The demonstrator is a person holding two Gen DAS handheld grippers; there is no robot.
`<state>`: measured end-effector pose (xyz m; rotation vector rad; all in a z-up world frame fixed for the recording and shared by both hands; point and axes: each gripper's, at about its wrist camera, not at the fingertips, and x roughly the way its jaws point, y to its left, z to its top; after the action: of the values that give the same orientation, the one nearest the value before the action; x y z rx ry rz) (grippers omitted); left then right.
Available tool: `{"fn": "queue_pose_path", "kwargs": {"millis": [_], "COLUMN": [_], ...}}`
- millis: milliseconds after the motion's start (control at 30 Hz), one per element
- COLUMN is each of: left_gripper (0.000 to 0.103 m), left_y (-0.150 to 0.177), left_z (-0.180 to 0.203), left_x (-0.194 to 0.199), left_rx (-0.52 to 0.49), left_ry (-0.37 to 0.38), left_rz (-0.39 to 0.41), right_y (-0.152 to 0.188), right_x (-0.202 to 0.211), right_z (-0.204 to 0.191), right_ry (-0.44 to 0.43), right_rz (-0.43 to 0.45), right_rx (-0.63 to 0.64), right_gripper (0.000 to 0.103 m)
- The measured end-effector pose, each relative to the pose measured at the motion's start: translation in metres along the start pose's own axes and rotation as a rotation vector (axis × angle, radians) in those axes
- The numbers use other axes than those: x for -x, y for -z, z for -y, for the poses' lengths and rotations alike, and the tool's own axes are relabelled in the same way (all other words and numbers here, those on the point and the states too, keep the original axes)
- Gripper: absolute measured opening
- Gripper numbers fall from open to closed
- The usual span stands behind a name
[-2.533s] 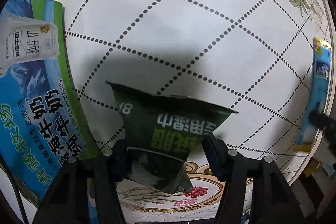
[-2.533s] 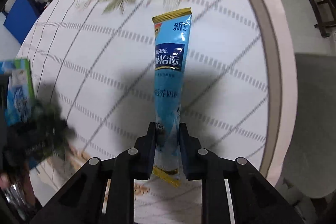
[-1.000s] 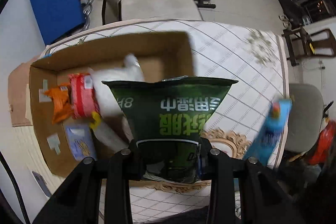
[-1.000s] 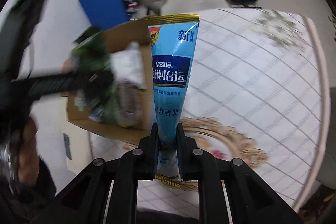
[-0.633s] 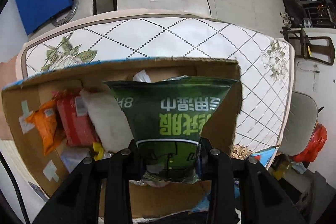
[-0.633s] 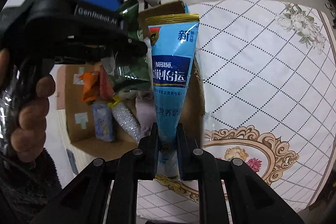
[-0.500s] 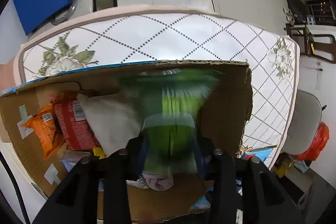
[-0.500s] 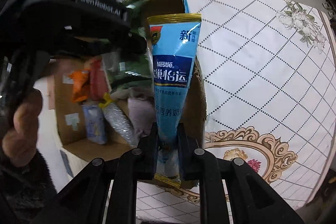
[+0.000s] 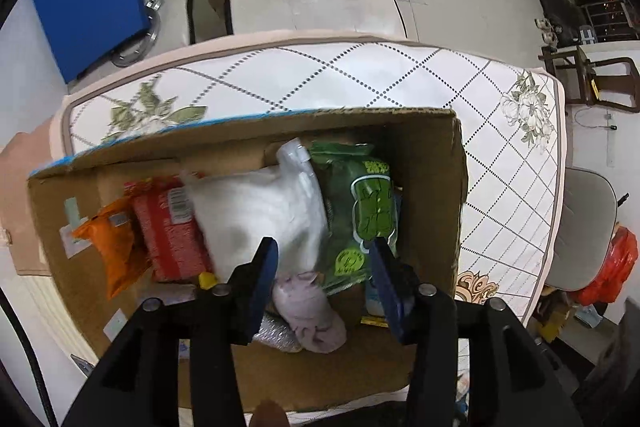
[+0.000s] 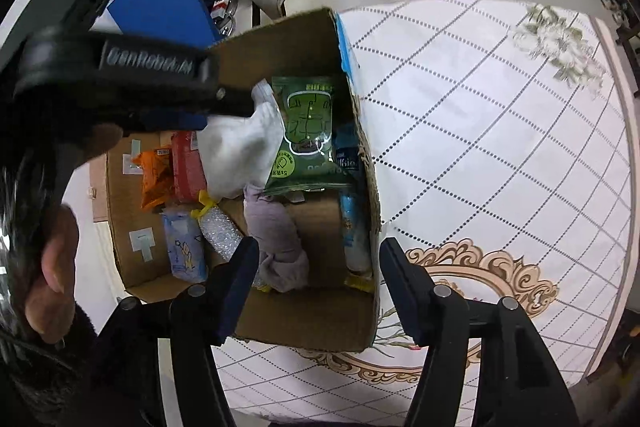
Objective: Organize soft objects
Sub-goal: 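Lower the green pack and blue tube into the box and release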
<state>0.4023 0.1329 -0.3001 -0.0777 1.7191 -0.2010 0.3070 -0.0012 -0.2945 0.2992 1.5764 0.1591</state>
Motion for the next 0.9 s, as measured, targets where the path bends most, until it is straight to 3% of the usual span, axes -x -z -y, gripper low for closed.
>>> {"fn": "queue_pose_path", "kwargs": {"millis": [133, 500, 533, 567, 633, 700, 767, 900], "left_gripper": [0.045, 0.045, 0.05, 0.07, 0.09, 0.091, 0.098, 0.098], "left_y": [0.029, 0.128, 0.134, 0.14, 0.153, 0.164, 0.173, 0.188], "left_z": [-0.013, -0.041, -0.042, -0.044, -0.045, -0.046, -0.047, -0.045], "left_x": [0.021, 0.058, 0.059, 0.061, 0.065, 0.069, 0.072, 0.079], "left_rx": [0.018, 0.095, 0.1, 0.105, 0.114, 0.131, 0.144, 0.148], "left_ry": [-0.033, -0.157, -0.168, -0.176, -0.209, -0.226, -0.222, -0.235], "left_rz": [0.078, 0.272, 0.285, 0.301, 0.357, 0.406, 0.436, 0.489], "right_y": [0.007, 0.036, 0.038, 0.041, 0.047, 0.054, 0.06, 0.072], "right_x": [0.013, 0.027, 0.027, 0.028, 0.03, 0.034, 0.037, 0.048], "right_z": [-0.006, -0.015, -0.016, -0.017, -0.02, -0.023, -0.028, -0.035], "right_ry": [0.041, 0.081, 0.086, 0.096, 0.117, 0.148, 0.188, 0.238], "right_rz": [0.032, 0.073, 0.077, 0.082, 0.102, 0.128, 0.157, 0.22], "right_rx": [0.03, 0.07, 0.072, 0.078, 0.091, 0.109, 0.129, 0.15], "right_gripper": [0.071, 0.071, 0.071, 0.075, 0.09, 0.097, 0.102, 0.103]}}
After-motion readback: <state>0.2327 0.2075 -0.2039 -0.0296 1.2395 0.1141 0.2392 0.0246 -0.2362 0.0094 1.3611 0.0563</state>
